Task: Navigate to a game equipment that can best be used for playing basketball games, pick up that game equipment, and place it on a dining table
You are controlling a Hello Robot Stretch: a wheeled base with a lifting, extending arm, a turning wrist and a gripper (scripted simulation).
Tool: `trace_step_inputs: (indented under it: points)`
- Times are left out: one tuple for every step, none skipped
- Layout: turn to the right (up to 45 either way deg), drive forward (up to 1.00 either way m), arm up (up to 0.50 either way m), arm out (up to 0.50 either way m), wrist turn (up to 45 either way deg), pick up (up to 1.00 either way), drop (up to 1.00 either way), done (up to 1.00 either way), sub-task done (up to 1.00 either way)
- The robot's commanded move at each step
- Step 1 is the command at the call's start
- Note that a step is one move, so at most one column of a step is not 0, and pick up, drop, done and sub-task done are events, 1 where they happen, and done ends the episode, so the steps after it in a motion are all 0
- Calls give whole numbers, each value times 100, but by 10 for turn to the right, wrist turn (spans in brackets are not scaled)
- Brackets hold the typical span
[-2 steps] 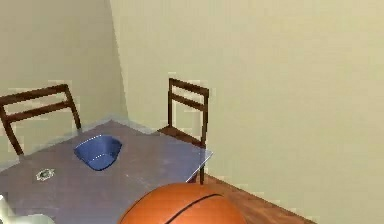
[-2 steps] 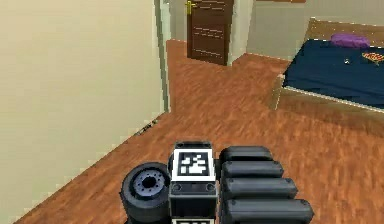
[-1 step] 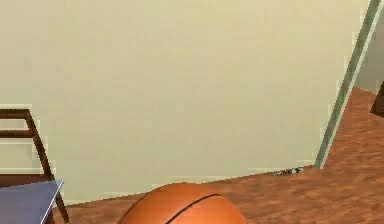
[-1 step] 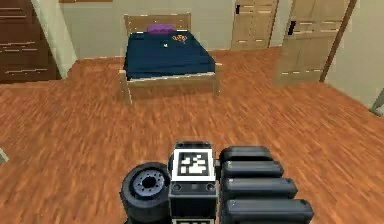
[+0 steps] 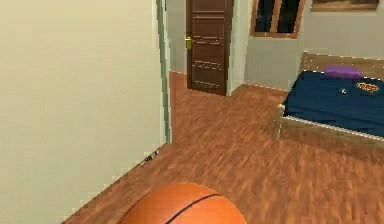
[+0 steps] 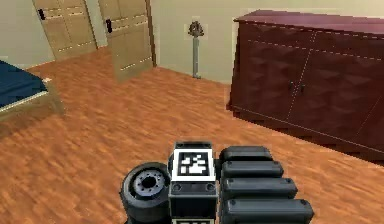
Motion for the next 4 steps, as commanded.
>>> trace_step_inputs:
  points:
    - [390, 0, 0, 0, 0, 0, 0, 0, 0]
    - [450, 0, 0, 0, 0, 0, 0, 0, 0]
    - [450, 0, 0, 0, 0, 0, 0, 0, 0]
    - [450, 0, 0, 0, 0, 0, 0, 0, 0]
